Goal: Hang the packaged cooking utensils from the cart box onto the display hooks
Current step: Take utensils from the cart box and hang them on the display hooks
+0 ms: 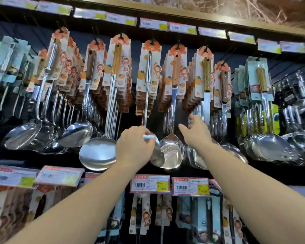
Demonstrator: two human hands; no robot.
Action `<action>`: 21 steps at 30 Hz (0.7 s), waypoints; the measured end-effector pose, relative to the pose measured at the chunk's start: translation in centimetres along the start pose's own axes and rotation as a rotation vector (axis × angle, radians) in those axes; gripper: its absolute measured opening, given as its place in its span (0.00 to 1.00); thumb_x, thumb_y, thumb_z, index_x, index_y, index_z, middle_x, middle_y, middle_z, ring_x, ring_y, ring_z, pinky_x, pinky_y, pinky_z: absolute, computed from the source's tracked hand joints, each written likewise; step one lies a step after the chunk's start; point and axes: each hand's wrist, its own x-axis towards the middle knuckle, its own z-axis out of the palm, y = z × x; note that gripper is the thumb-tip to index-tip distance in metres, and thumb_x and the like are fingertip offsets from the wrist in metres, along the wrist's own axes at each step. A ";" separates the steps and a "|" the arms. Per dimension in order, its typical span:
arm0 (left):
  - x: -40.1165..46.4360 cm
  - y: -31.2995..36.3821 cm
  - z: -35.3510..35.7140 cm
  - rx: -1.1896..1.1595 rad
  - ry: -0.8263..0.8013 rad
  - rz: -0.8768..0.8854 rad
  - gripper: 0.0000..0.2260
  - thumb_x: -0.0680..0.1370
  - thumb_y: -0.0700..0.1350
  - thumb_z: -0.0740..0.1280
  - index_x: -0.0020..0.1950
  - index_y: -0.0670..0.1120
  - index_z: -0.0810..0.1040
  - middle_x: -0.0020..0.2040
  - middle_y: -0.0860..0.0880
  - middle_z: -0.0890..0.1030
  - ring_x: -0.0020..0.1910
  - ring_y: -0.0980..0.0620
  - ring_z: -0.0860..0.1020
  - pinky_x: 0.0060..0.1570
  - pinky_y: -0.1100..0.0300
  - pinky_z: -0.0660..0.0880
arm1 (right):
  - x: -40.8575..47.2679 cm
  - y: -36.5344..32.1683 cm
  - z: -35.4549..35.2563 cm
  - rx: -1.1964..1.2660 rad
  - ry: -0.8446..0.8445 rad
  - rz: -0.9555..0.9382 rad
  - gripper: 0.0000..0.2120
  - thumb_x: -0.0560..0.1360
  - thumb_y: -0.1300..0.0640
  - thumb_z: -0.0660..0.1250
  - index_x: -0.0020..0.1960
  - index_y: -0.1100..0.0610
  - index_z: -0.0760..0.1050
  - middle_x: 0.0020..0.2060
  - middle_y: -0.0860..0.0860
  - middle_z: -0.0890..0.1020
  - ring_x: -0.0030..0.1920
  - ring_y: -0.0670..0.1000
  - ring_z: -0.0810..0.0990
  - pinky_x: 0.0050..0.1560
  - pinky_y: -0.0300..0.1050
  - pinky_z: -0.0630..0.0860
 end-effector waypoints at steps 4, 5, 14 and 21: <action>-0.6 1.7 0.5 -0.032 -0.062 0.032 0.10 0.73 0.53 0.67 0.51 0.51 0.80 0.51 0.52 0.80 0.53 0.46 0.76 0.50 0.50 0.75 | -2.4 0.3 -1.3 -0.004 -0.009 -0.008 0.25 0.79 0.49 0.63 0.73 0.53 0.63 0.62 0.53 0.75 0.62 0.54 0.74 0.56 0.45 0.70; -0.7 2.2 0.4 -0.028 -0.069 0.027 0.11 0.73 0.53 0.67 0.52 0.51 0.80 0.52 0.52 0.80 0.54 0.46 0.75 0.51 0.50 0.75 | -3.1 0.4 -1.8 -0.007 -0.014 -0.010 0.25 0.79 0.49 0.63 0.73 0.53 0.63 0.60 0.52 0.75 0.61 0.54 0.74 0.54 0.44 0.69; -5.4 12.6 1.1 0.062 -0.189 0.055 0.15 0.73 0.55 0.64 0.56 0.53 0.80 0.55 0.47 0.81 0.56 0.42 0.76 0.53 0.50 0.74 | -8.5 5.0 -11.8 -0.176 -0.046 0.027 0.29 0.77 0.45 0.63 0.75 0.50 0.61 0.69 0.54 0.71 0.67 0.56 0.71 0.62 0.49 0.70; -17.0 29.4 6.9 0.065 -0.474 0.217 0.17 0.74 0.56 0.63 0.58 0.51 0.78 0.58 0.46 0.80 0.58 0.41 0.75 0.53 0.50 0.72 | -16.8 17.4 -28.6 -0.545 -0.141 0.210 0.26 0.78 0.45 0.61 0.73 0.51 0.63 0.64 0.57 0.75 0.58 0.59 0.76 0.56 0.54 0.76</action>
